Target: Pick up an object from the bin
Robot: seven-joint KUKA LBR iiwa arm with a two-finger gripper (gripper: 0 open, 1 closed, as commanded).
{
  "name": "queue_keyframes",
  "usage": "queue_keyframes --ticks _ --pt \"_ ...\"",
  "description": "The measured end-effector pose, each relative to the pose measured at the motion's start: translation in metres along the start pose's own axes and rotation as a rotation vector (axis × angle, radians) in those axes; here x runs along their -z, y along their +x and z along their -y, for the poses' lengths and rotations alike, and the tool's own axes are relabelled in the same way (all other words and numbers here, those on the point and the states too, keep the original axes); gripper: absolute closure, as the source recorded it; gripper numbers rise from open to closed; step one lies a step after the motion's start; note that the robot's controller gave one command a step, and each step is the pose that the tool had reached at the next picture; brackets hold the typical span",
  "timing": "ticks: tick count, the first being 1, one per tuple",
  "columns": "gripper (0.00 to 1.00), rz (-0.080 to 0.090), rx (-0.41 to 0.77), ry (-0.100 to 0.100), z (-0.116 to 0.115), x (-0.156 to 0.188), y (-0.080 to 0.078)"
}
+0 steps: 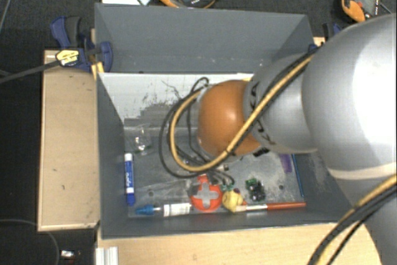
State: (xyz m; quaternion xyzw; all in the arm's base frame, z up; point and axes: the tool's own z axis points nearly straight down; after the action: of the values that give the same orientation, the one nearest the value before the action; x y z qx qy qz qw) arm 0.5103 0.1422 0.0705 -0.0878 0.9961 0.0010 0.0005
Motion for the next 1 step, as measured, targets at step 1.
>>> queue_keyframes --ticks 1 --pt "1.0 0.003 0.0 0.0 0.0 0.0118 -0.0003"
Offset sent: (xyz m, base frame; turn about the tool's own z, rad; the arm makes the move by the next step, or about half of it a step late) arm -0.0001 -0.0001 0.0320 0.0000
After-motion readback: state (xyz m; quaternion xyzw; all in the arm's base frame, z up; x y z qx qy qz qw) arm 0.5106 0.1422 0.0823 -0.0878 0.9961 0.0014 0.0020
